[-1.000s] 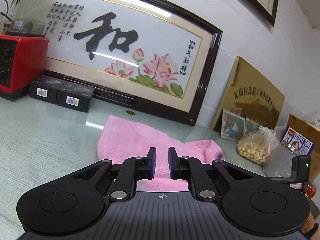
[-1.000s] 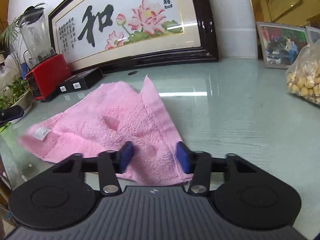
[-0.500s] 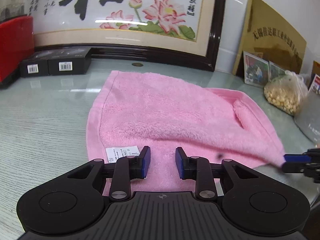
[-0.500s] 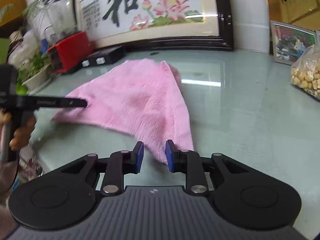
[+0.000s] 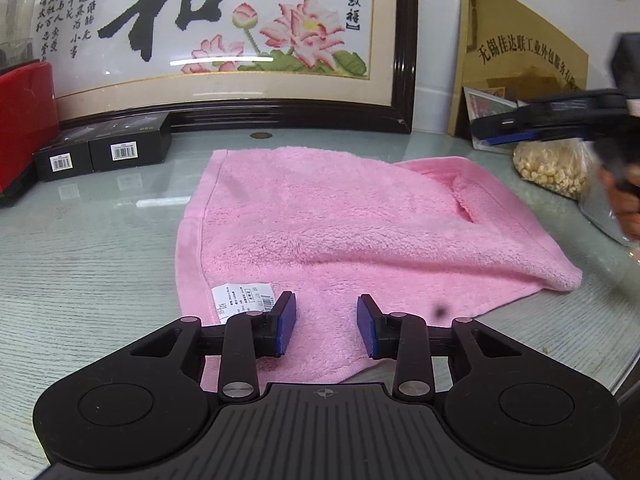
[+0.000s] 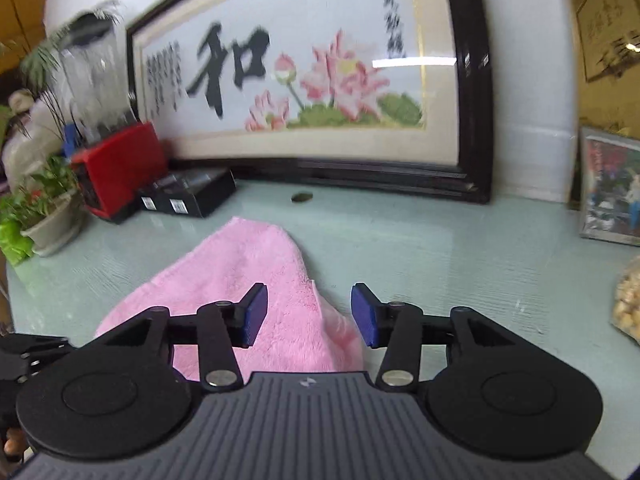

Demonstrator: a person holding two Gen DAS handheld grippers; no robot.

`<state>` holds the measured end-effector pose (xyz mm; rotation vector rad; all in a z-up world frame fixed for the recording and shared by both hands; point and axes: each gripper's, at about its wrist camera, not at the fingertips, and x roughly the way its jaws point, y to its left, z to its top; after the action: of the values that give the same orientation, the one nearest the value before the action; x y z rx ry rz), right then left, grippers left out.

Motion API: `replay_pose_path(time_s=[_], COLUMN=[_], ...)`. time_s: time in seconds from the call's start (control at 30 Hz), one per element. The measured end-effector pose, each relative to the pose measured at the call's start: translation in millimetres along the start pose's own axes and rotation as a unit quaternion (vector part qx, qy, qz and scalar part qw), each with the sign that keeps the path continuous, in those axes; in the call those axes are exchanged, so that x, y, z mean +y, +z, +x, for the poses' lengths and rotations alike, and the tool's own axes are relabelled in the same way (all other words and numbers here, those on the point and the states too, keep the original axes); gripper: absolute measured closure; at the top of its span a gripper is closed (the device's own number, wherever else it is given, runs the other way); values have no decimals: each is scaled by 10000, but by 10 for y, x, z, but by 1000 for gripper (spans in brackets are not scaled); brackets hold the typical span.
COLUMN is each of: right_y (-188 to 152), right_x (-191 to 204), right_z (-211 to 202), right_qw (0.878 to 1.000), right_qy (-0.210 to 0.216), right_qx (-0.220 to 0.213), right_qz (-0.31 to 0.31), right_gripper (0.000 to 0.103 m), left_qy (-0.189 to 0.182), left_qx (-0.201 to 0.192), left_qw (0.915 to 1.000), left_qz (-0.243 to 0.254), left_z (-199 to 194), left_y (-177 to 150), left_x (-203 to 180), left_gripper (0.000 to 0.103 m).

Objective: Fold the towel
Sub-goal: 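Pinch a towel corner with the right tool and tug it flat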

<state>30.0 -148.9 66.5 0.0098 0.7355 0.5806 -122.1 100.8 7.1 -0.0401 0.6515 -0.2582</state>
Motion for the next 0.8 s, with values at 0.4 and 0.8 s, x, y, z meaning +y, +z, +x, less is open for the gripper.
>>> replay_pose_path(time_s=[0.4, 0.8], right_y=[-49, -232], right_x=[186, -644], right_z=[492, -29], right_qw=[9941, 9757], right_qy=[-913, -1790], right_qx=[438, -756], right_qz=[-383, 1011], right_gripper=[101, 96], left_qy=[96, 376], left_qx=[-72, 170], left_qw=[9998, 9980], left_qz=[-154, 468], left_z=[133, 254], left_y=[83, 67], left_x=[41, -162], left_gripper=[28, 10])
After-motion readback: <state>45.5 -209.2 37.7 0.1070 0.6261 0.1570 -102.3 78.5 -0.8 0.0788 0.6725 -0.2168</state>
